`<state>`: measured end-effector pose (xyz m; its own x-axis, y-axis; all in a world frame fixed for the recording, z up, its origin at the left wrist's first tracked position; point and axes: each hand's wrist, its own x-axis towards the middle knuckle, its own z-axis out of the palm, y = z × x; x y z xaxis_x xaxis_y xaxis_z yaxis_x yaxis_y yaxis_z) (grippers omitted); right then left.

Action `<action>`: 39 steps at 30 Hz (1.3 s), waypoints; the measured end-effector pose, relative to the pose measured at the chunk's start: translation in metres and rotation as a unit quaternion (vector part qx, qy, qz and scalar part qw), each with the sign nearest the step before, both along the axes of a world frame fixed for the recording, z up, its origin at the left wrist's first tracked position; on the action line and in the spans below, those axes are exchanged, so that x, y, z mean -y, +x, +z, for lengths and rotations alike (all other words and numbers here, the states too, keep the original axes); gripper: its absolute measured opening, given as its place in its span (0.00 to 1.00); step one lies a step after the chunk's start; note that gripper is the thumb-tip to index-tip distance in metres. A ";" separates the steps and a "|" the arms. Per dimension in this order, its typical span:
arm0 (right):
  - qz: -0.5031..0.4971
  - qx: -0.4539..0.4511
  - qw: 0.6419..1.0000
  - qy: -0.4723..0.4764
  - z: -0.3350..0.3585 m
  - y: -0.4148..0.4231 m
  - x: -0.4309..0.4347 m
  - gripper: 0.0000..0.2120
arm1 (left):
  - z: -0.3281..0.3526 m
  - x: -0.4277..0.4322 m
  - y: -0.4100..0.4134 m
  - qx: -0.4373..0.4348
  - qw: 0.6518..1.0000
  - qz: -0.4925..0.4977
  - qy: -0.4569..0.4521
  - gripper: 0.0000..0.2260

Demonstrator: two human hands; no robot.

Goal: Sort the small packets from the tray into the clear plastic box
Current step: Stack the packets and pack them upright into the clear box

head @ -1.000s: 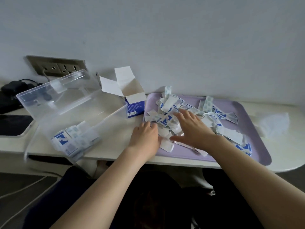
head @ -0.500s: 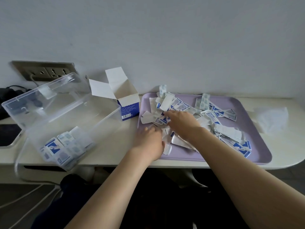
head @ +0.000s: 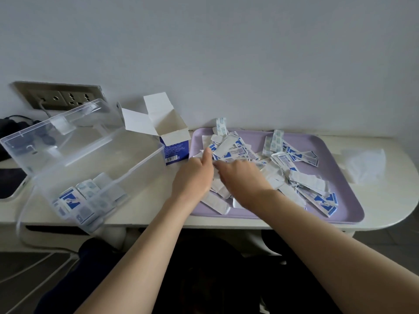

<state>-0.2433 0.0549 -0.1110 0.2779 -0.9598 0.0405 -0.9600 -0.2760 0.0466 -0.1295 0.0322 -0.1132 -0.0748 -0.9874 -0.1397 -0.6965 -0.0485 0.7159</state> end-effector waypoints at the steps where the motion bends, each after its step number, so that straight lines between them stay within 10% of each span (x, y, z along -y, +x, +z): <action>1: 0.010 0.016 1.000 0.009 -0.001 0.003 -0.004 0.14 | 0.000 0.000 -0.001 -0.052 0.998 0.026 0.020 0.23; 11: 0.039 0.278 0.954 0.104 -0.009 -0.009 -0.013 0.19 | -0.006 0.004 0.005 -0.228 0.968 0.066 0.082 0.08; 18: 0.012 0.287 0.952 0.103 -0.012 -0.020 -0.007 0.27 | -0.006 0.001 0.008 -0.164 0.986 0.019 0.002 0.05; 29: -0.051 0.183 0.978 0.087 -0.015 -0.044 0.006 0.13 | -0.005 -0.005 0.005 -0.091 0.995 -0.024 -0.045 0.10; 39: -0.141 0.180 0.972 0.055 -0.009 -0.048 0.008 0.11 | 0.007 -0.004 0.006 -0.199 0.974 0.062 -0.093 0.08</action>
